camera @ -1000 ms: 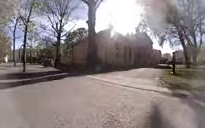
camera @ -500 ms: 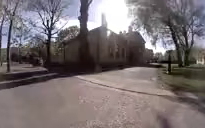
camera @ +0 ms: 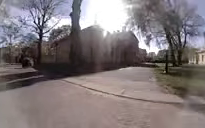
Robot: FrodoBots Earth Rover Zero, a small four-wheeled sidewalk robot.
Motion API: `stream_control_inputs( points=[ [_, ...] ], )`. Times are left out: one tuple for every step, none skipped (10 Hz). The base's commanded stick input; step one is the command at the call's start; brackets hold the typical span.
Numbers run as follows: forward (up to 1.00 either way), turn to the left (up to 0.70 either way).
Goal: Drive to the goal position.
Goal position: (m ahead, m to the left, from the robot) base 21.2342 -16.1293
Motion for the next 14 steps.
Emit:
stream_control_inputs(
  points=[
    [1.0, 0.0],
    [1.0, 0.0],
    [1.0, 0.0],
    [1.0, 0.0],
    [1.0, 0.0],
    [1.0, 0.0],
    [1.0, 0.0],
    [1.0, 0.0],
    [1.0, -0.31],
    [1.0, -0.27],
    [1.0, 0.0],
    [1.0, 0.0],
    [1.0, 0.0],
    [1.0, -0.22]
  ],
)
